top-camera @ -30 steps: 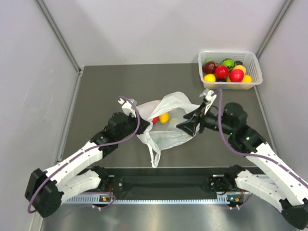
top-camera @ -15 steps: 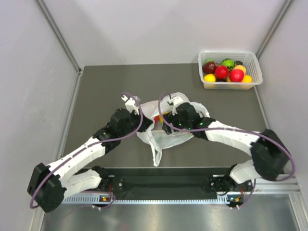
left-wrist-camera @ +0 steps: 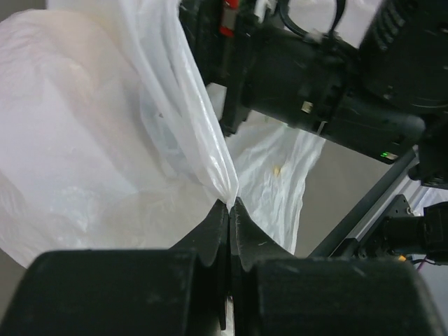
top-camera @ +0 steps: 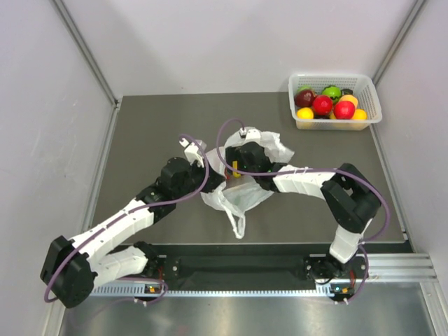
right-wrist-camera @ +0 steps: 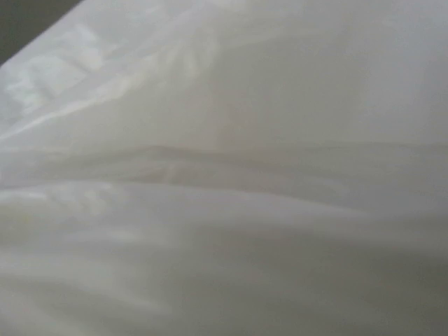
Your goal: Untie the knot of the plastic bag and take out the fruit
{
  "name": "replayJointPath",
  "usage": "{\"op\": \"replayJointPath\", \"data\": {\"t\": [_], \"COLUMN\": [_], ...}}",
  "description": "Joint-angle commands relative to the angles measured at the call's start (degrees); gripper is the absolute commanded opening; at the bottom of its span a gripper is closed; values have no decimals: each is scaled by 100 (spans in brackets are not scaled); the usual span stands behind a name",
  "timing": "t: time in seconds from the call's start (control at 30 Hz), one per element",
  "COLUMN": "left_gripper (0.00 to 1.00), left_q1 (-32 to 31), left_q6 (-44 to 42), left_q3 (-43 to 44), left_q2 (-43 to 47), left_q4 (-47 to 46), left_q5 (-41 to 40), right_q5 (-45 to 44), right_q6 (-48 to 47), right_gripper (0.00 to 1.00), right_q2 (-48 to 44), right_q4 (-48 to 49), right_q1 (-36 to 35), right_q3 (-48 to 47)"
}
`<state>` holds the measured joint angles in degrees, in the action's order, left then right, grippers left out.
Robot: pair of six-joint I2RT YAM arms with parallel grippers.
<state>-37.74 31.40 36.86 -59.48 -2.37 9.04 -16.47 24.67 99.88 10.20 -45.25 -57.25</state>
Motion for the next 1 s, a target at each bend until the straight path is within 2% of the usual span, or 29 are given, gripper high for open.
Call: {"op": "replayJointPath", "data": {"t": [0.0, 0.13, 0.5, 0.6, 0.63, 0.7, 0.8, 0.9, 0.93, 0.97], "left_gripper": [0, 0, 0, 0, 0, 0, 0, 0, 0, 0], "left_q1": [21, 21, 12, 3, 3, 12, 3, 3, 12, 3], "left_q6": [15, 51, 156, 244, 253, 288, 306, 297, 288, 271], "left_q3": [76, 14, -267, -372, -407, -513, -679, -855, -882, -900], "left_q2": [-11, -11, -28, -2, 16, 77, 200, 306, 314, 323], "left_q4": [-369, -431, -589, -633, -642, -624, -589, -554, -536, -510], "left_q5": [291, 370, 467, 520, 529, 529, 468, 371, 345, 327], "right_q5": [-576, -612, -533, -524, -515, -437, -436, -436, -436, -427], "right_q6": [582, 838, 1058, 1093, 1102, 1111, 1015, 883, 839, 751], "right_gripper": [96, 99, 98, 87, 78, 68, 61, 47, 37, 32], "right_q2": [260, 585, 1517, 1640, 1649, 1640, 1430, 1018, 895, 650], "right_q4": [492, 431, 0, 9, 17, 61, 271, 605, 693, 755], "right_q1": [-27, -18, 52, 96, 113, 175, 219, 219, 219, 228], "right_q3": [-409, -734, -1507, -1613, -1613, -1605, -1334, -886, -762, -648]}}
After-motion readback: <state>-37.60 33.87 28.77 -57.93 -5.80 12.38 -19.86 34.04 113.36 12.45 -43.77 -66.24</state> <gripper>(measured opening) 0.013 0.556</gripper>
